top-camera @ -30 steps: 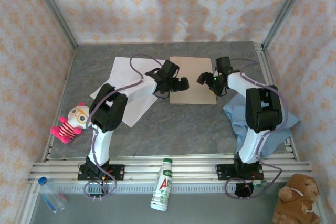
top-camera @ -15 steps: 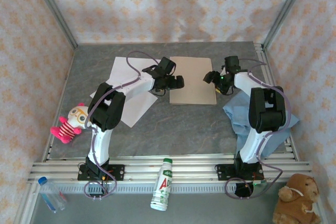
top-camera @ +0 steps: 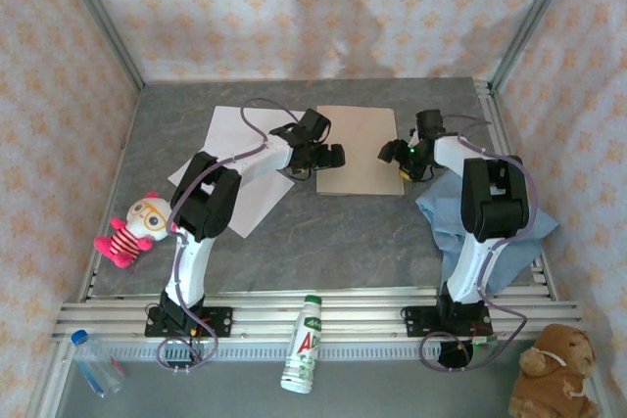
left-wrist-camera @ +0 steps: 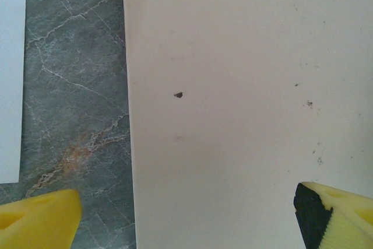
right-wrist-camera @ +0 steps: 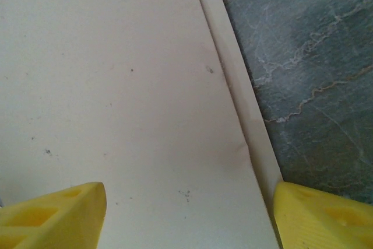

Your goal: Put the files into the folder

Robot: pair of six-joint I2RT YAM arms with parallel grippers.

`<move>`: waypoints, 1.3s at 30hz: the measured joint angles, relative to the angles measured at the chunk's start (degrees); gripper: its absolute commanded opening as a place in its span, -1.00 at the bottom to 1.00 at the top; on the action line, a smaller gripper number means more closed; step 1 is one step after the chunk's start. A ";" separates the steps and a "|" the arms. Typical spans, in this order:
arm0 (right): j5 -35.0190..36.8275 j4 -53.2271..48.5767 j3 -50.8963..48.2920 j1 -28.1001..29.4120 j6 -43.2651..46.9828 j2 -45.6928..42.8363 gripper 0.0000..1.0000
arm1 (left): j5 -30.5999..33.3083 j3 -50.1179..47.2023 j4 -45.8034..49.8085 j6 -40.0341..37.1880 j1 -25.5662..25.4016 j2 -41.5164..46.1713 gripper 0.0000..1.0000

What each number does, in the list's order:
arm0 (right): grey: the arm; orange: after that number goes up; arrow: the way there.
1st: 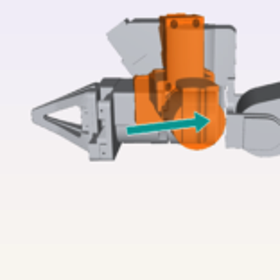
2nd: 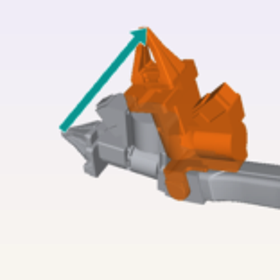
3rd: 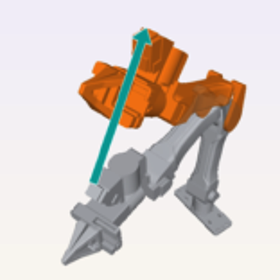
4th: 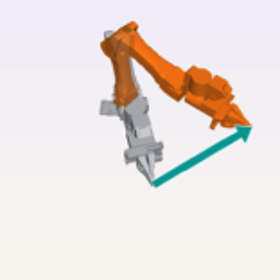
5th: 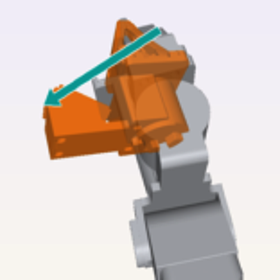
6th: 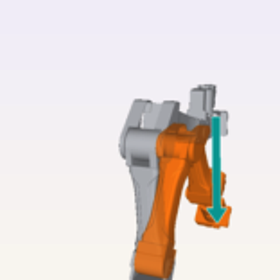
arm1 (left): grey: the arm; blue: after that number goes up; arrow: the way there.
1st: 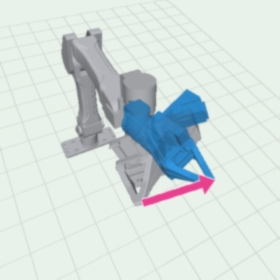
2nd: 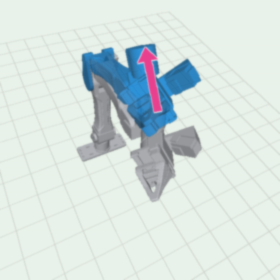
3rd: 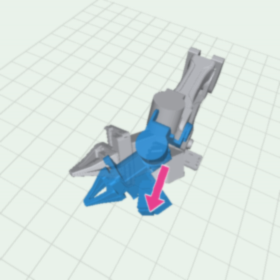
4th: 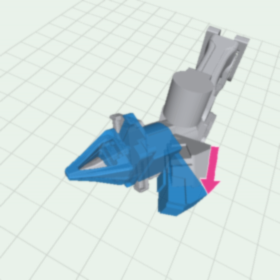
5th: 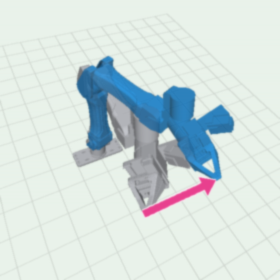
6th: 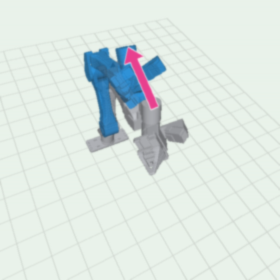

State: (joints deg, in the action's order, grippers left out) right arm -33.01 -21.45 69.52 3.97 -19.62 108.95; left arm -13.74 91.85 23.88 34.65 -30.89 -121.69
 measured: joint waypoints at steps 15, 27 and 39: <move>-4.13 4.20 -2.78 -0.02 2.19 -0.57 0.53 | -2.58 0.66 0.26 0.57 -0.02 -1.38 0.48; -10.16 7.67 -7.54 -0.44 2.99 -3.08 0.53 | -2.34 1.49 1.44 0.46 0.31 -2.97 0.44; -16.81 11.96 -13.31 -0.70 2.82 -8.96 0.53 | -2.82 -0.26 -0.09 0.55 0.74 -2.75 0.40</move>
State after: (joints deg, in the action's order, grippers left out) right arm -49.82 -9.50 56.21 3.27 -16.80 99.98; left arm -16.56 91.59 23.79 35.20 -30.15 -124.44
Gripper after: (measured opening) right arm 0.767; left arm 0.705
